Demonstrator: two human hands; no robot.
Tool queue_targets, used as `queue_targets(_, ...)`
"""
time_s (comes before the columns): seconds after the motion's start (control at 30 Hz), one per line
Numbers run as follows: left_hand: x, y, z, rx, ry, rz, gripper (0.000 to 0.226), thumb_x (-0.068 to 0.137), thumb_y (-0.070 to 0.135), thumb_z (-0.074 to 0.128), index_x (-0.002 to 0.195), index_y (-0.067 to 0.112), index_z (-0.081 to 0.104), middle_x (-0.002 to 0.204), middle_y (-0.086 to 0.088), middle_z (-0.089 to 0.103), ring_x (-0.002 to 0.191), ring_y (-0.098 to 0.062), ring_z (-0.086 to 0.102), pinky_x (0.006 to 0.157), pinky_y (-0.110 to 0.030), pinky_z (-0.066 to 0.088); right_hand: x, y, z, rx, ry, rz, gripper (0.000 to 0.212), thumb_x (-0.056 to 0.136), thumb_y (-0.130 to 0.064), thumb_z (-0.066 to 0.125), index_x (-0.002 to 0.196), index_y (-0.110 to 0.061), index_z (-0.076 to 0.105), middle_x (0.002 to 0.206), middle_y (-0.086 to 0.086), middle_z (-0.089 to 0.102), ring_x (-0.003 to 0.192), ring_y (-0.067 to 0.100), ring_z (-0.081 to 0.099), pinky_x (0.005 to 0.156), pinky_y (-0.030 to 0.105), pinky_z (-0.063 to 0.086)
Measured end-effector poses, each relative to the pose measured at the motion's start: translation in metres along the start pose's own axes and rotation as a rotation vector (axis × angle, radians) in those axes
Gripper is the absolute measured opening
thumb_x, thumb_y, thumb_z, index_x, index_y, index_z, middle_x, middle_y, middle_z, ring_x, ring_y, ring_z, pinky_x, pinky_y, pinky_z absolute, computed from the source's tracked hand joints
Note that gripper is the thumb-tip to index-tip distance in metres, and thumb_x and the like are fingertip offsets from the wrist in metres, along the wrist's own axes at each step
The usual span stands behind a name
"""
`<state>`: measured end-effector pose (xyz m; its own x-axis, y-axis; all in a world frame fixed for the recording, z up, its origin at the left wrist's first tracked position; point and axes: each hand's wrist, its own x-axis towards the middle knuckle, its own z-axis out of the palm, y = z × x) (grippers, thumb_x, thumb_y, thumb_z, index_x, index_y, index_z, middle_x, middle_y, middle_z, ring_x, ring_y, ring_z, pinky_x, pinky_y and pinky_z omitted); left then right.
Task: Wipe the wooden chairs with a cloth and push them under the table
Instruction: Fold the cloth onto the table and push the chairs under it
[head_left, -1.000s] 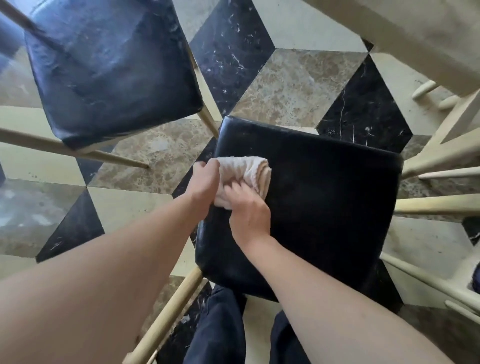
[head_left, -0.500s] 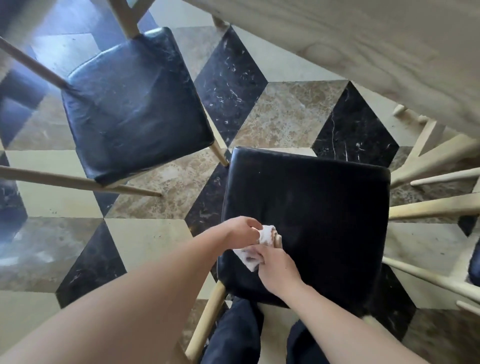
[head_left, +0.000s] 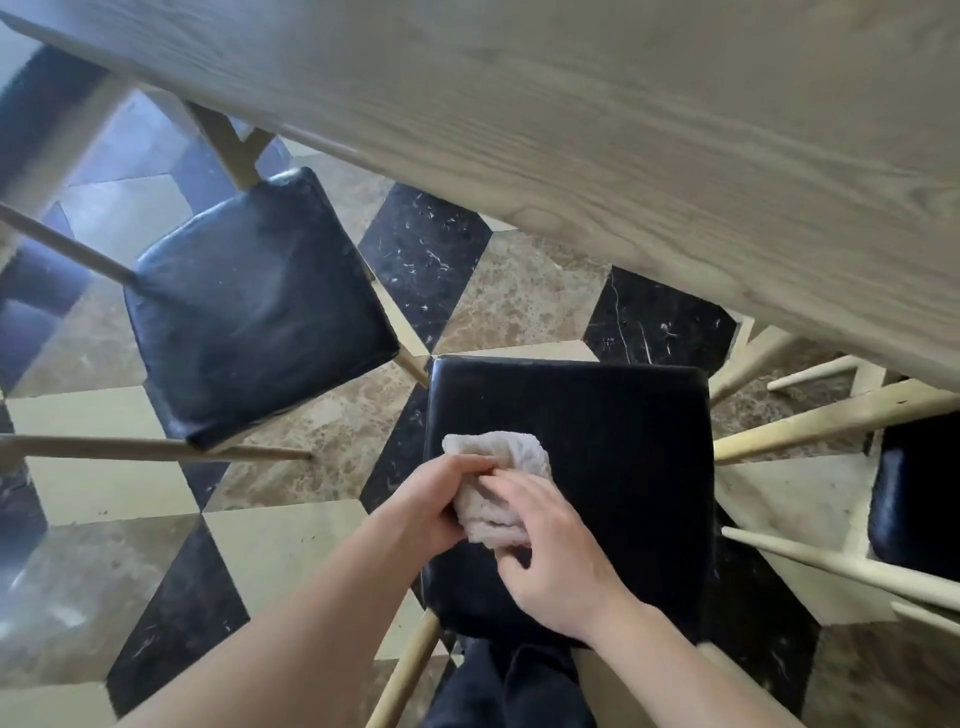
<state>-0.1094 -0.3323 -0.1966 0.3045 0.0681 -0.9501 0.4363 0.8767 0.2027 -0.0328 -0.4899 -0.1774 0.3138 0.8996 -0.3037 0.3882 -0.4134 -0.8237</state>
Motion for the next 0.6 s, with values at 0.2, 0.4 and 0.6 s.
queue_targets(0.2, -0.056, 0.044, 0.022, 0.148, -0.11, 0.135, 0.025, 0.085, 0.011, 0.073, 0.109, 0.007, 0.078, 0.113, -0.023, 0.075, 0.097, -0.037, 0.076, 0.073, -0.042, 0.062, 0.006, -0.013, -0.065, 0.892, 0.286, 0.416, 0.083, 0.073, -0.063, 0.068, 0.146, -0.033, 0.043, 0.148, -0.017, 0.046, 0.134, -0.003, 0.043, 0.112, 0.031, 0.035)
queue_targets(0.4, -0.106, 0.097, 0.021, 0.308, -0.27, 0.262, 0.03, 0.086, 0.012, 0.073, 0.116, 0.011, 0.075, 0.124, -0.021, 0.072, 0.114, -0.037, 0.07, 0.092, -0.048, 0.059, 0.046, -0.072, -0.095, 1.21, 0.064, 0.282, 0.045, 0.092, -0.035, 0.068, 0.126, -0.006, 0.065, 0.127, 0.022, 0.066, 0.12, 0.039, 0.061, 0.099, 0.043, 0.052)
queue_targets(0.6, -0.126, 0.169, -0.031, 0.563, -0.327, 0.446, 0.025, 0.085, 0.018, 0.075, 0.11, 0.018, 0.079, 0.118, -0.013, 0.076, 0.113, -0.029, 0.072, 0.095, -0.04, 0.058, 0.093, -0.138, -0.081, 0.866, 0.384, 0.399, 0.02, 0.082, -0.016, 0.077, 0.102, -0.014, 0.074, 0.104, 0.013, 0.076, 0.101, 0.033, 0.072, 0.098, 0.055, 0.053)
